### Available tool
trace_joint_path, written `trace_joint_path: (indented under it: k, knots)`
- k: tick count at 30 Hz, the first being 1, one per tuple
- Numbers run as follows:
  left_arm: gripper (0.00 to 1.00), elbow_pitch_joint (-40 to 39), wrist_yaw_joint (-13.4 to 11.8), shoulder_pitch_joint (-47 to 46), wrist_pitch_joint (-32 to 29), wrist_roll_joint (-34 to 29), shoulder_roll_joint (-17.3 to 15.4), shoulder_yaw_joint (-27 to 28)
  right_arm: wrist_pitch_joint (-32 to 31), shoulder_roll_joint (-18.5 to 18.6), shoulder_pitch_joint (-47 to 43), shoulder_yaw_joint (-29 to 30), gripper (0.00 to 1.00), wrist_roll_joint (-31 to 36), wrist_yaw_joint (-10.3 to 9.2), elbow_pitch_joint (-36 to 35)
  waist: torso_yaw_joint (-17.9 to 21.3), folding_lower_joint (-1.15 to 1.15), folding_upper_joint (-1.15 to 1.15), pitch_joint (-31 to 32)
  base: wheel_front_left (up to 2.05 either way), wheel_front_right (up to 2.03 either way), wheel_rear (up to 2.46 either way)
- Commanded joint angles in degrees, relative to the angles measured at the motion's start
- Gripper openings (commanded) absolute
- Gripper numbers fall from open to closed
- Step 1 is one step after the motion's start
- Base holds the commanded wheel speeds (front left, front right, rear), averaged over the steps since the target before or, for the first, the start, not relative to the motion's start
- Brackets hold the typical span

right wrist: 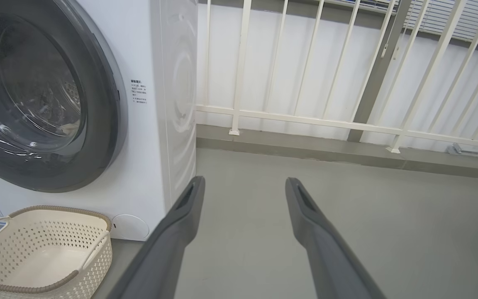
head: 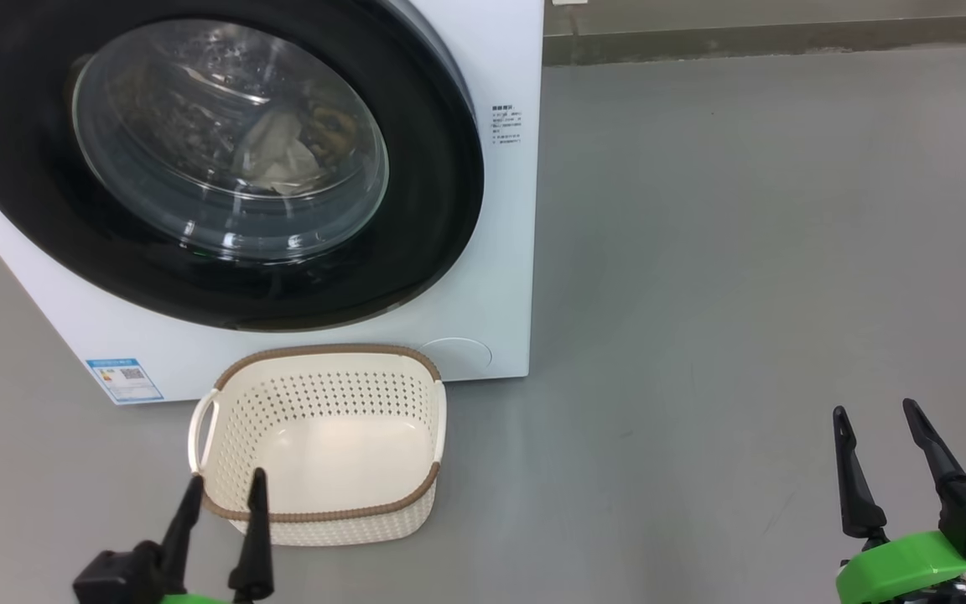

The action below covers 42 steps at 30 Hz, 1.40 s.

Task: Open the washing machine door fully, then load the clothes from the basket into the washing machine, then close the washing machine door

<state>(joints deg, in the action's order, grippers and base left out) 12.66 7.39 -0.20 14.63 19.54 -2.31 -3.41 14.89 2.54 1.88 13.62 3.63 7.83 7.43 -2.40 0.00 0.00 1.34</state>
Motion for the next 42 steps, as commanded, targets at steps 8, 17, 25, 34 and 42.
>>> trace_joint_path:
  k: [8, 17, 25, 34, 42]
  knots:
    - [0.0, 1.5, 0.0, 0.5, -0.5, 1.6, 0.0, -1.5, -0.8, -0.4, 0.1, 0.5, 0.0, -1.3, 0.0, 2.7, 0.0, 0.01, 0.0, -0.1, 0.0, 0.0, 0.0]
    - [0.0, 1.5, 0.0, 0.0, -1.9, 7.0, -0.2, -0.8, -2.5, -0.4, 0.3, -0.2, 0.0, -8.5, -0.02, 2.8, 0.2, 0.01, 0.0, -0.1, 0.0, 0.0, 0.0]
    - [0.0, 1.6, 0.0, -0.4, -3.1, 11.7, -0.3, -0.2, -3.5, -0.3, 0.3, -1.0, 0.0, -14.8, -0.04, 2.8, 0.4, 0.0, 0.0, -0.3, 0.0, 0.0, 0.0]
    - [0.0, 1.6, 0.0, -1.0, -4.7, 17.7, -0.5, 0.6, -5.1, -0.3, 0.6, -1.6, 0.0, -22.5, -0.07, 3.1, 0.6, 0.0, 0.0, -0.4, 0.0, 0.0, 0.0]
    - [0.0, 1.5, 0.0, -1.3, -5.8, 21.8, -0.5, 1.2, -6.3, -0.2, 0.9, -2.1, 0.0, -27.9, -0.09, 3.4, 0.7, 0.0, 0.0, -0.5, 0.0, 0.0, 0.0]
